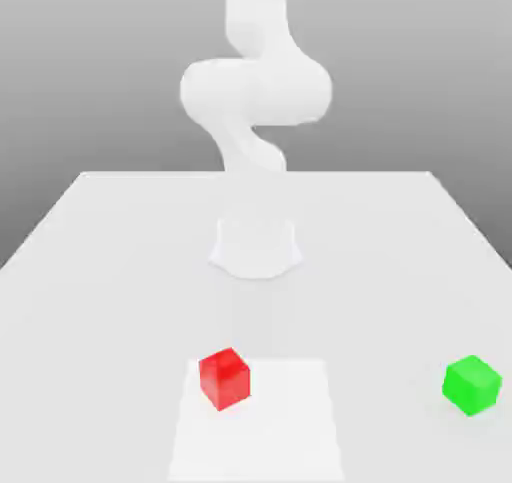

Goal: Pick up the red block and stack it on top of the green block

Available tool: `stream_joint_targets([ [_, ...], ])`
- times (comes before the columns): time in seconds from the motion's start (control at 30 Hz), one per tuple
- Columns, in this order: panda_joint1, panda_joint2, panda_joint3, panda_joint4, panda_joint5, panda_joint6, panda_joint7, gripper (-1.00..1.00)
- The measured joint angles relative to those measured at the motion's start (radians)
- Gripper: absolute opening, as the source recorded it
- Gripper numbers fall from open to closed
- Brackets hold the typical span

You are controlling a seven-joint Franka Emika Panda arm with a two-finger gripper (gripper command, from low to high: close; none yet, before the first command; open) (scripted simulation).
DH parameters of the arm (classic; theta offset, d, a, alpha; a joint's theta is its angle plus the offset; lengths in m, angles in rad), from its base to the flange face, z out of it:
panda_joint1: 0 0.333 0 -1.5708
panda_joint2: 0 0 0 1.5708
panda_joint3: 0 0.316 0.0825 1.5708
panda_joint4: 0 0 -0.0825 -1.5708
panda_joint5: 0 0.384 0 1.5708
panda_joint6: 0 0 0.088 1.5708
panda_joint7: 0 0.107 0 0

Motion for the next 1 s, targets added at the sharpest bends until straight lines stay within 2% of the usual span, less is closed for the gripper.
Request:
stream_joint_targets([
  [0.33,-0.127,0.362,0.079,-0.249,0.031,0.234,0.379,0.00],
  [0.6,-0.200,0.674,0.104,-0.450,0.000,0.436,0.734,0.00],
  [0.83,-0.158,0.928,0.040,-0.438,-0.087,0.647,0.830,0.00],
  [0.87,-0.149,0.949,0.031,-0.435,-0.086,0.664,0.829,-1.00],
  [1.0,-0.149,0.949,0.031,-0.435,-0.087,0.665,0.830,-1.00],
])
